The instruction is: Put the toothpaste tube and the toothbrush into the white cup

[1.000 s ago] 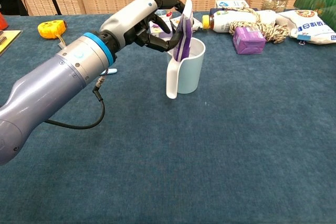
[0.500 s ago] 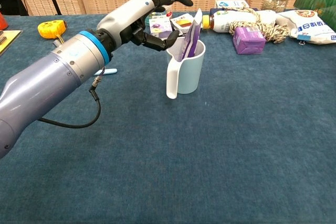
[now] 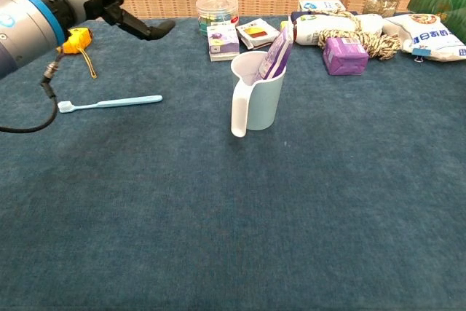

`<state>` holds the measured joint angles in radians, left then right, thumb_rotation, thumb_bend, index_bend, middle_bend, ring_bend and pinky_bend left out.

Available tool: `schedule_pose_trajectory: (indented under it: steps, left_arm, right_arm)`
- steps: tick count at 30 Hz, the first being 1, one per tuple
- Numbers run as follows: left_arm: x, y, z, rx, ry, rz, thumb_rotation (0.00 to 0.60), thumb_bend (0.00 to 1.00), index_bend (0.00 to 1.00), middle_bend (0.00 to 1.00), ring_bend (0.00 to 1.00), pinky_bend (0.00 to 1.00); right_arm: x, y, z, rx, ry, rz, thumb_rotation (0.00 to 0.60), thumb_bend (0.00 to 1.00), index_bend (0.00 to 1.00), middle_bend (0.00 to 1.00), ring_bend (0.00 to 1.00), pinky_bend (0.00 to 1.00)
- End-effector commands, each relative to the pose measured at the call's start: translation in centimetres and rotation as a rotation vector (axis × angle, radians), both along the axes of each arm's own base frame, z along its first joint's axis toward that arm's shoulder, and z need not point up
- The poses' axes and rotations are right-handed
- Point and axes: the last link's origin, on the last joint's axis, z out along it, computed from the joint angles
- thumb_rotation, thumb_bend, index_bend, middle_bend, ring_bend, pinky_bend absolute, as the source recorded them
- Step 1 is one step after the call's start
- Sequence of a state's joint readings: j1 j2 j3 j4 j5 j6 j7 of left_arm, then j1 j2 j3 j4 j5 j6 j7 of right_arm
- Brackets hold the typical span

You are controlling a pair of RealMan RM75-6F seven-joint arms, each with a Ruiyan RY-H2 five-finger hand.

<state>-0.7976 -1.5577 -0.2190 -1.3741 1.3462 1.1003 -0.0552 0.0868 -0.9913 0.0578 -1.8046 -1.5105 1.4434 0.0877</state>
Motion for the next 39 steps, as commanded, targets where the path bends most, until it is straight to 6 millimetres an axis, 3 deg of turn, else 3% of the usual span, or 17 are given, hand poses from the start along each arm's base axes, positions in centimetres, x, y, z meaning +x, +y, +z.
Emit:
schedule_pose_trajectory:
  steps: [1, 8, 17, 23, 29, 39]
  left_arm:
    - [-3.8, 0.2, 2.1, 0.024, 0.204, 0.171, 0.600, 0.39, 0.00, 0.00, 0.00, 0.00]
    - [-7.7, 0.4, 1.5, -0.044, 0.328, 0.361, 0.600, 0.40, 0.03, 0.00, 0.00, 0.00]
    - [-10.7, 0.6, 0.5, -0.077, 0.371, 0.474, 0.600, 0.42, 0.08, 0.00, 0.00, 0.00]
    - [-11.5, 0.6, 0.2, -0.081, 0.384, 0.496, 0.600, 0.43, 0.13, 0.00, 0.00, 0.00]
    - [-11.6, 0.6, 0.0, -0.083, 0.390, 0.497, 0.600, 0.42, 0.26, 0.00, 0.00, 0.00]
    - [-11.7, 0.7, -1.0, -0.065, 0.408, 0.497, 0.600, 0.41, 0.29, 0.00, 0.00, 0.00]
  right_arm:
    - [0.1, 0.0, -0.1, 0.003, 0.001, 0.002, 0.600, 0.00, 0.00, 0.00, 0.00, 0.00]
    - [0.5, 0.2, -0.5, 0.019, 0.004, 0.013, 0.600, 0.00, 0.00, 0.00, 0.00, 0.00]
    - [0.5, 0.2, -0.6, 0.022, 0.006, 0.010, 0.600, 0.00, 0.00, 0.00, 0.00, 0.00]
    - [0.4, 0.2, -0.5, 0.024, -0.001, 0.012, 0.600, 0.00, 0.00, 0.00, 0.00, 0.00]
    - [0.4, 0.2, -0.5, 0.026, -0.003, 0.012, 0.600, 0.00, 0.00, 0.00, 0.00, 0.00]
    - [0.4, 0.3, -0.4, 0.032, -0.014, 0.014, 0.600, 0.00, 0.00, 0.00, 0.00, 0.00]
